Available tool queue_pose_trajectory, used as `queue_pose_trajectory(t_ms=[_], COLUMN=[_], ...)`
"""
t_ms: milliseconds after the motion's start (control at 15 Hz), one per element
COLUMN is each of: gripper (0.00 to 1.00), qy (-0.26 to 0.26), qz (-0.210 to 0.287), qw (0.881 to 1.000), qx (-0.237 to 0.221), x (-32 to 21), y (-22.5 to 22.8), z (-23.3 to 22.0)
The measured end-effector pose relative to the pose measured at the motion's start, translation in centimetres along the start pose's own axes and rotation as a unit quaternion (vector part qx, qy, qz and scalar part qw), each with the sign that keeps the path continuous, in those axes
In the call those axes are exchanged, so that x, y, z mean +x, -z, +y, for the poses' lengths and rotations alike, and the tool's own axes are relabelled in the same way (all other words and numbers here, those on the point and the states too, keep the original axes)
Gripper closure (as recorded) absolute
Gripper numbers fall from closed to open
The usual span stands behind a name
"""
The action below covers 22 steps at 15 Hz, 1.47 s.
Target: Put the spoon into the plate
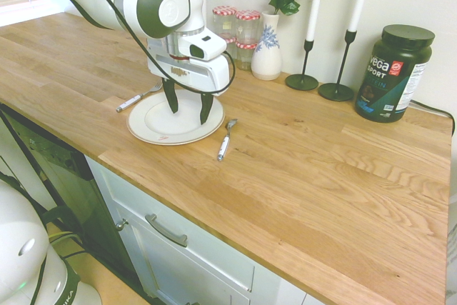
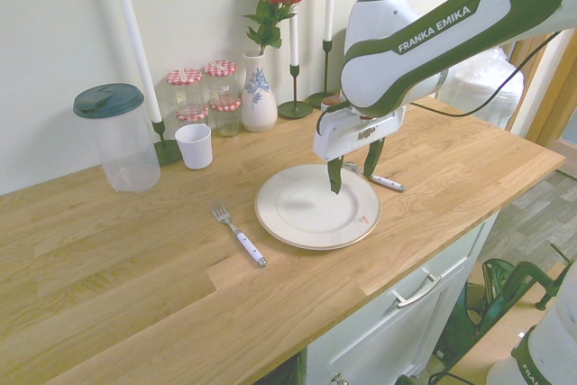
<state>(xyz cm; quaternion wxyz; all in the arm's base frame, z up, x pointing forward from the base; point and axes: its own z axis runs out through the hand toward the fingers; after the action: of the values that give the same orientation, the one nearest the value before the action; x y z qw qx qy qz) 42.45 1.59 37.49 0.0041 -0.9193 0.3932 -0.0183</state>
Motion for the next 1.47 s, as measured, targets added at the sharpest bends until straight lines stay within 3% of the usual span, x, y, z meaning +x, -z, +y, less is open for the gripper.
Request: queue_pose_trajectory(t_ms=[267,467,667,933,1467], gripper=[0.00,0.00,0.00,0.00,0.00], qy=[0.012,0.076,0.107,0.132,0.175], qz=[0.002,0.011,0.020,0.028,0.070], qw=[1.000,0.997,0.994,0.991,0.982], qx=[0.008,0.006,-0.001,-0.006,0.007], x=[0.8,4.7,7.5,7.9,7.1], y=[0.9,3.4,4.0,1.3,-2.4], z=[0.1,2.4,5.1,6.9,6.4])
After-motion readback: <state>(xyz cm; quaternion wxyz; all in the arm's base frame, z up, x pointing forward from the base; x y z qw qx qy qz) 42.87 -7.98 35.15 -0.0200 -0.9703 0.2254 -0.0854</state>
